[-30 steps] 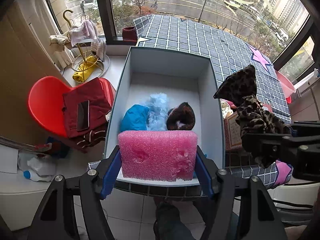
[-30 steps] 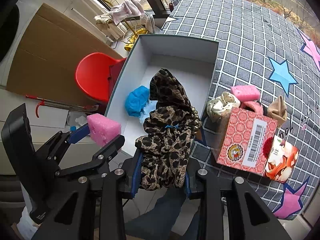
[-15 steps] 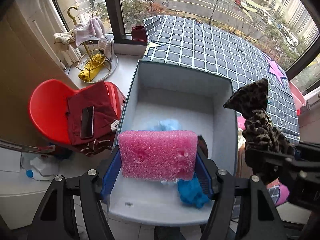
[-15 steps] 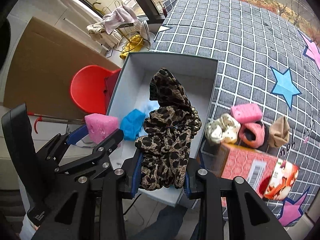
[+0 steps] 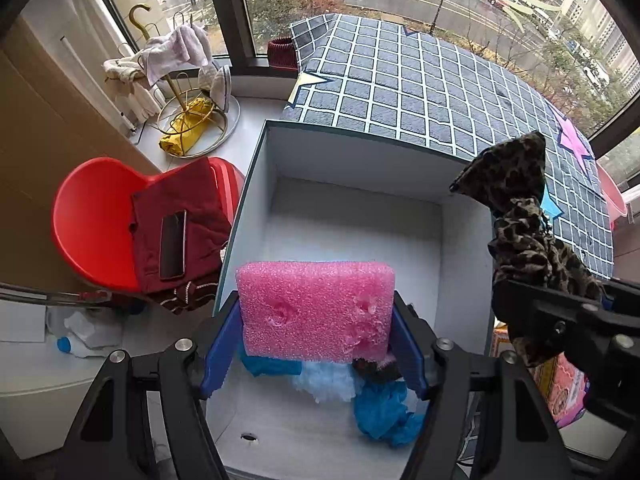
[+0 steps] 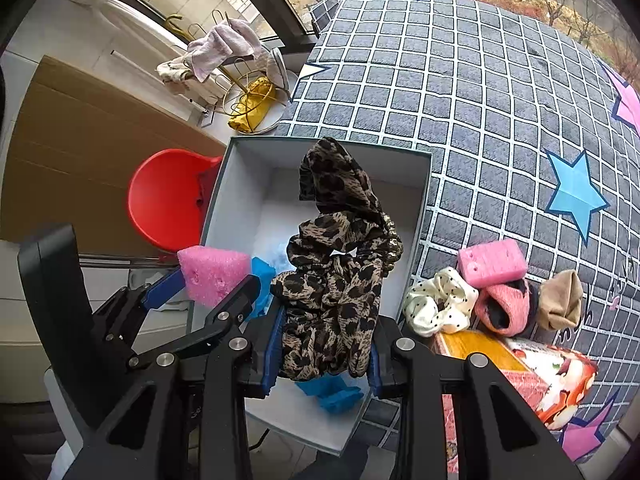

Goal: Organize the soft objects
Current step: 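Lower the pink sponge and leopard scrunchie toward the box bottom, then open the left tool on the pink sponge while the right tool releases the scrunchie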

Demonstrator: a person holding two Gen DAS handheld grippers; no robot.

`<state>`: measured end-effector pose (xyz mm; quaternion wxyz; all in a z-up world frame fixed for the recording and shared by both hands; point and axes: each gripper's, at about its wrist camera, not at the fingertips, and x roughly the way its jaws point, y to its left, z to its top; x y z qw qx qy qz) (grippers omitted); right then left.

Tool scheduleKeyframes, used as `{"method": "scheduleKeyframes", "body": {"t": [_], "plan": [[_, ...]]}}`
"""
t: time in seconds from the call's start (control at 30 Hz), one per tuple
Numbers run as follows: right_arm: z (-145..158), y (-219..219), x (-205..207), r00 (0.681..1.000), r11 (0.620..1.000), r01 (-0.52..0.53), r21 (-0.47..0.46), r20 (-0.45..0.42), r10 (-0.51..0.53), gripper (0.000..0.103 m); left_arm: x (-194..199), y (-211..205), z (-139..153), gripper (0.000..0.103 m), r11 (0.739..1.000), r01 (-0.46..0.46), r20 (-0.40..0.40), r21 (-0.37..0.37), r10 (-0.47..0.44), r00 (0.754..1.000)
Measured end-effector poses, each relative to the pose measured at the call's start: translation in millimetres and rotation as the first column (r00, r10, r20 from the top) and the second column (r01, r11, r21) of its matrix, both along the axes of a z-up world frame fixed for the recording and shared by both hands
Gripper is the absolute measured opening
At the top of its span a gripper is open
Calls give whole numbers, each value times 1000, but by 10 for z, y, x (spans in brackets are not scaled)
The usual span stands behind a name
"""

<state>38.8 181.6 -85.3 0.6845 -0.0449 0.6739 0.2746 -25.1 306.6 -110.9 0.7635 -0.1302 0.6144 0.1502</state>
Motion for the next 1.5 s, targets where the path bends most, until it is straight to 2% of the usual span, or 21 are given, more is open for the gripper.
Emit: {"method": "scheduleKeyframes", "body": {"t": [0.73, 0.83, 0.87, 0.9, 0.97, 1.03, 1.1, 1.17, 1.5], "plan": [[-168, 70, 77, 1000, 1000, -12, -26, -21, 11, 35, 95, -2, -122, 72, 1000, -7, -22, -10, 7, 1000], [-175, 68, 78, 1000, 1000, -13, -24, -21, 13, 35, 82, -5, -99, 74, 1000, -5, -4, -18, 5, 1000], [-177, 70, 76, 1000, 1000, -16, -23, -21, 15, 35, 74, -2, -97, 77, 1000, -5, -1, -27, 5, 1000], [-178, 75, 75, 1000, 1000, -18, -22, -21, 17, 38, 63, 3, -104, 79, 999, -6, -1, -47, 6, 1000], [-158, 66, 73, 1000, 1000, -16, -13, -15, 16, 65, 45, 10, -116, 81, 998, -10, -4, -66, 10, 1000], [-121, 55, 67, 1000, 1000, -16, -14, -1, 16, 73, 9, 12, -112, 84, 998, -15, 4, -61, 16, 1000], [-71, 38, 69, 1000, 1000, -13, -21, 17, 13, 76, -20, 16, -97, 91, 998, -21, 17, -59, 22, 1000], [-10, 1, 82, 999, 1000, 0, -23, 34, 1, 97, -59, 34, -53, 103, 997, -33, 48, -68, 37, 998], [250, -256, 83, 997, 997, 74, 21, 21, -75, 98, -174, 12, 135, 103, 994, -33, 94, -106, 43, 995]]}}
